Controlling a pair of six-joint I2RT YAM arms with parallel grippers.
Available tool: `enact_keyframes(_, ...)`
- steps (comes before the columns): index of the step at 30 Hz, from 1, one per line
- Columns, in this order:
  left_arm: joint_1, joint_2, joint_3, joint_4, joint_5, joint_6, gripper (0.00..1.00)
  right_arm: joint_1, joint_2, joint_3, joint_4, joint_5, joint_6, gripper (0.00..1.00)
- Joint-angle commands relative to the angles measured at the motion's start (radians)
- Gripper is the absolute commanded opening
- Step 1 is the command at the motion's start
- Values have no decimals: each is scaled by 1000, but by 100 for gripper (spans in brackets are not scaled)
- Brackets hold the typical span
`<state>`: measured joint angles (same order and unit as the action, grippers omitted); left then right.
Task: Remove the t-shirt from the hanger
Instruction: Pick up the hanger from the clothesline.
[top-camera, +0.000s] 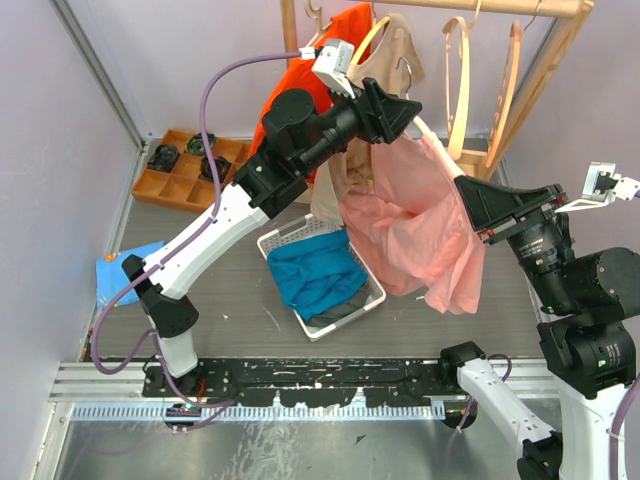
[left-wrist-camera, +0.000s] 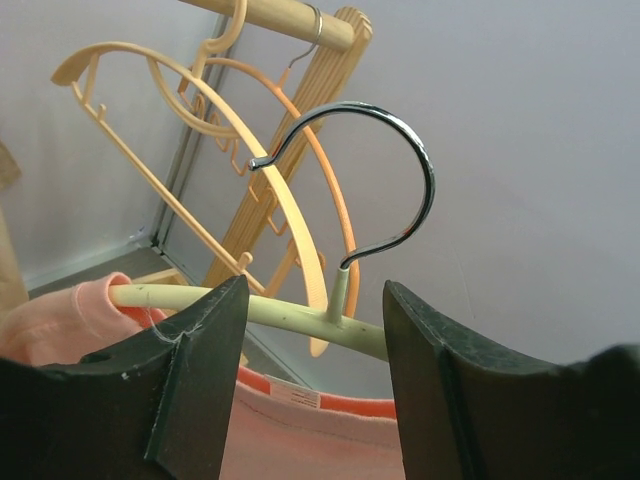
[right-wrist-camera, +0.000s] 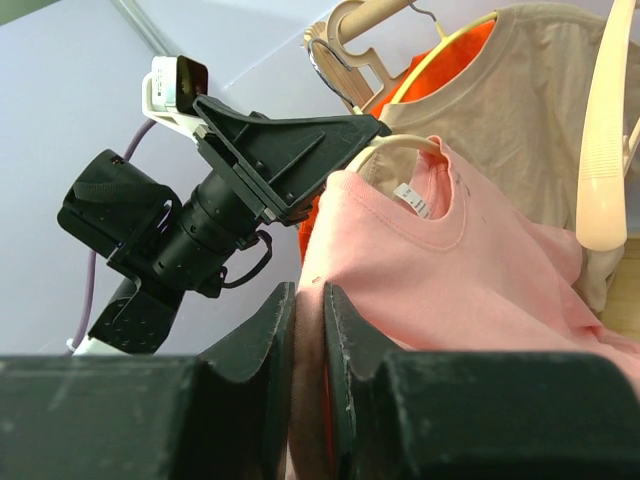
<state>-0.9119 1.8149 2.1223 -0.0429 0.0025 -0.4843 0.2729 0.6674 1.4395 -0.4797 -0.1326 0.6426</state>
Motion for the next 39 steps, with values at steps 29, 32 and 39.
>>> enact_keyframes(29, 14, -26, 80, -63, 104, 0, 0, 5, 58, 149, -101, 42, -87, 45)
enact_keyframes(32, 33, -57, 40, -62, 107, -21, 0, 4, 55, 149, -90, 45, -91, 51)
enact_keyframes(39, 47, -68, 56, -95, 74, -16, 0, 4, 67, 145, -86, 25, -89, 54)
